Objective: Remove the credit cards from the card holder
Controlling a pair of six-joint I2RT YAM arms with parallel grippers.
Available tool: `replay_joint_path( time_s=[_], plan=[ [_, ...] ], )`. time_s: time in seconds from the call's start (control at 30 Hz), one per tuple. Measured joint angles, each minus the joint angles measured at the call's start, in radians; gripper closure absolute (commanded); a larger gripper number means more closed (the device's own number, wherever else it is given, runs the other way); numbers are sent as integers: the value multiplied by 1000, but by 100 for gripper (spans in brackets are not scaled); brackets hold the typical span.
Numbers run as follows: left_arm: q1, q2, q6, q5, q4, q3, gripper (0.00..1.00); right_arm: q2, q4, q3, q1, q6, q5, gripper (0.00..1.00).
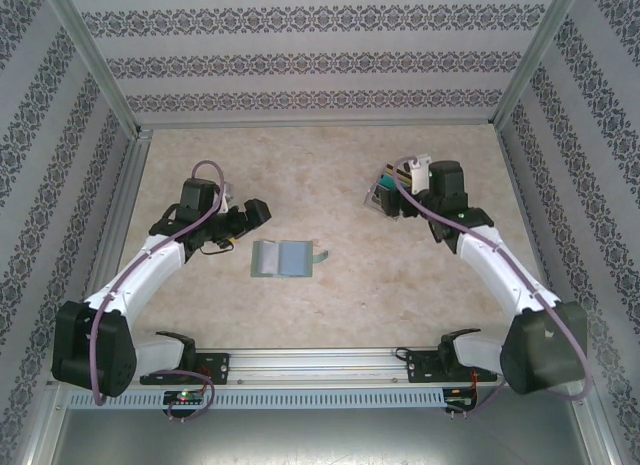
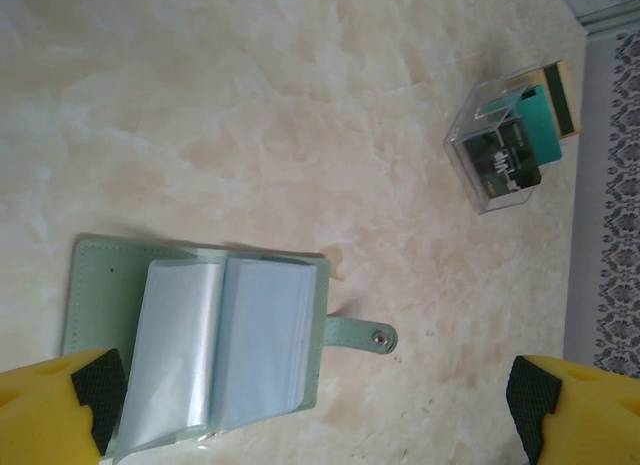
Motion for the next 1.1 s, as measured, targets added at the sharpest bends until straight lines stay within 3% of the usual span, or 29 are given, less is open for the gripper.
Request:
replay_joint_path(
  time_s=[0.1,0.2,0.37,0.53,0.77,1.1],
  plan=[
    [0,15,5,4,-24,0,7,-57,7,-66,63,70,-1,2],
    [0,22,9,9,-31,-6,24,-73,14,-89,162,150,13,2],
    [3,25,-2,0,-37,-40,72,-20,65,-91,377,295,44,2],
    [6,72,-11,-24,-46,-60,100,151,132,-61,511,449,44,2],
    [18,174,-31,-62,-49,-97,100,386,255,32,613,637,5,2],
    [19,243,-46,-72,-44,-150,100,557,386,61,628,801,-80,2]
  ],
)
